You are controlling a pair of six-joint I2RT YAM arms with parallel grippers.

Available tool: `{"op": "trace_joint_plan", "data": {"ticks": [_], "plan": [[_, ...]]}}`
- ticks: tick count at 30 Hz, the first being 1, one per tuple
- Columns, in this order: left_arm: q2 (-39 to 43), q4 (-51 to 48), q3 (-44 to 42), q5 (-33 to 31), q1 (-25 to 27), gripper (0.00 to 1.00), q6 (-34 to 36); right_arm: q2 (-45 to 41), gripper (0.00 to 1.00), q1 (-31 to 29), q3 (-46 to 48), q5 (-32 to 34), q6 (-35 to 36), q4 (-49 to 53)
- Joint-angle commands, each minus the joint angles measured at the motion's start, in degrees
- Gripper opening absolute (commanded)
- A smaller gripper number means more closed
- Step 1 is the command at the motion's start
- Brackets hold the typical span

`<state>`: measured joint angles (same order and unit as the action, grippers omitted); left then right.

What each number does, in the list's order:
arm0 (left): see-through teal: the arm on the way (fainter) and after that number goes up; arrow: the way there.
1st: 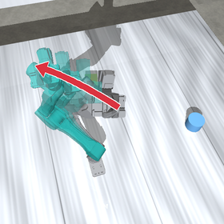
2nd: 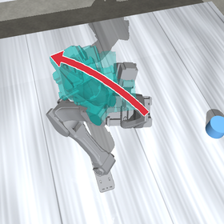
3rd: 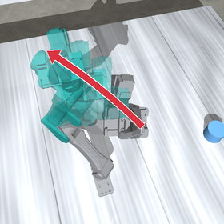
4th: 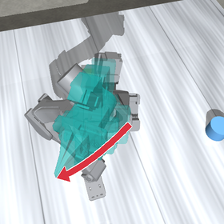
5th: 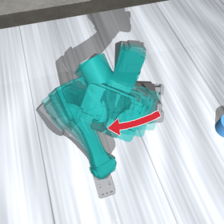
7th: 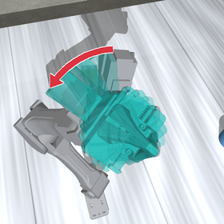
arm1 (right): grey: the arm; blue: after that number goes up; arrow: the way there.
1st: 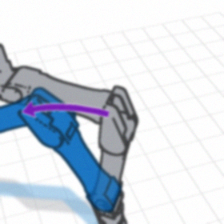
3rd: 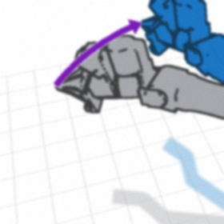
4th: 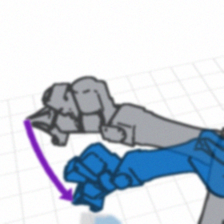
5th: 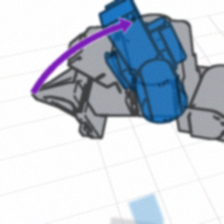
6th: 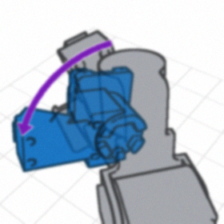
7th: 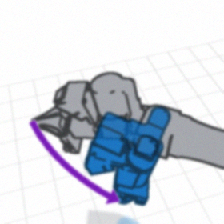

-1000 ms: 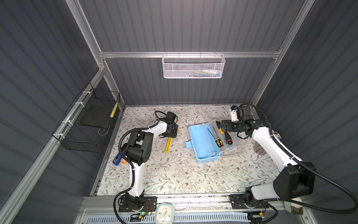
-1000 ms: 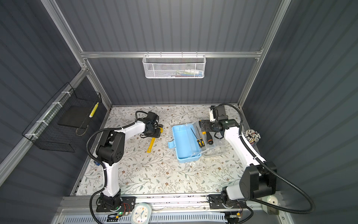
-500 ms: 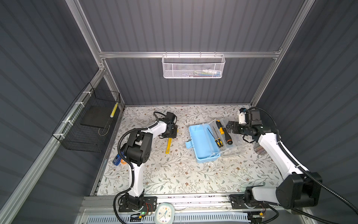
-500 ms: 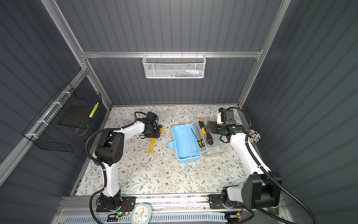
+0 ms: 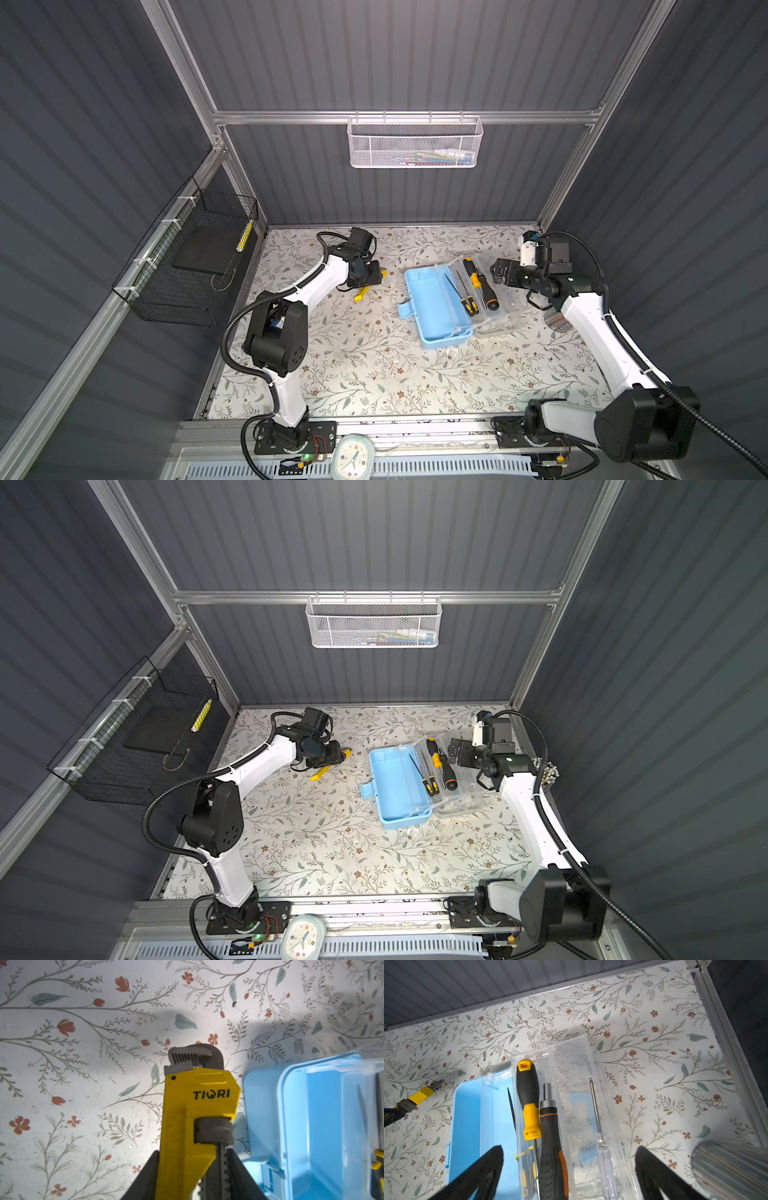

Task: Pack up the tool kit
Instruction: 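Lift the yellow TIORI pipe wrench off the table with the left gripper, then carry the pipe wrench over the blue box with the left gripper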

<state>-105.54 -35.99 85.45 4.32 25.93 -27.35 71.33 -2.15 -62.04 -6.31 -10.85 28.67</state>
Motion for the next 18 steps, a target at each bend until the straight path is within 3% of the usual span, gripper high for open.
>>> {"op": "trace_joint_plan", "data": {"ticks": [1, 7, 18], "plan": [[3.9, 3.6, 2.2, -0.3, 2.5, 0.1, -3.7, -1.3, 0.99, 0.7, 1.7, -1.6, -1.2, -1.7], [5.3, 4.3, -0.3, -5.0, 4.6, 0.06, -7.3, -1.4, 0.99, 1.5, 2.6, -3.1, -1.7, -2.6], [2.7, -1.7, 11.6, -19.0, 16.5, 0.05, -11.0, -3.0, 0.99, 2.0, 1.9, 2.3, -0.2, -2.1]]}}
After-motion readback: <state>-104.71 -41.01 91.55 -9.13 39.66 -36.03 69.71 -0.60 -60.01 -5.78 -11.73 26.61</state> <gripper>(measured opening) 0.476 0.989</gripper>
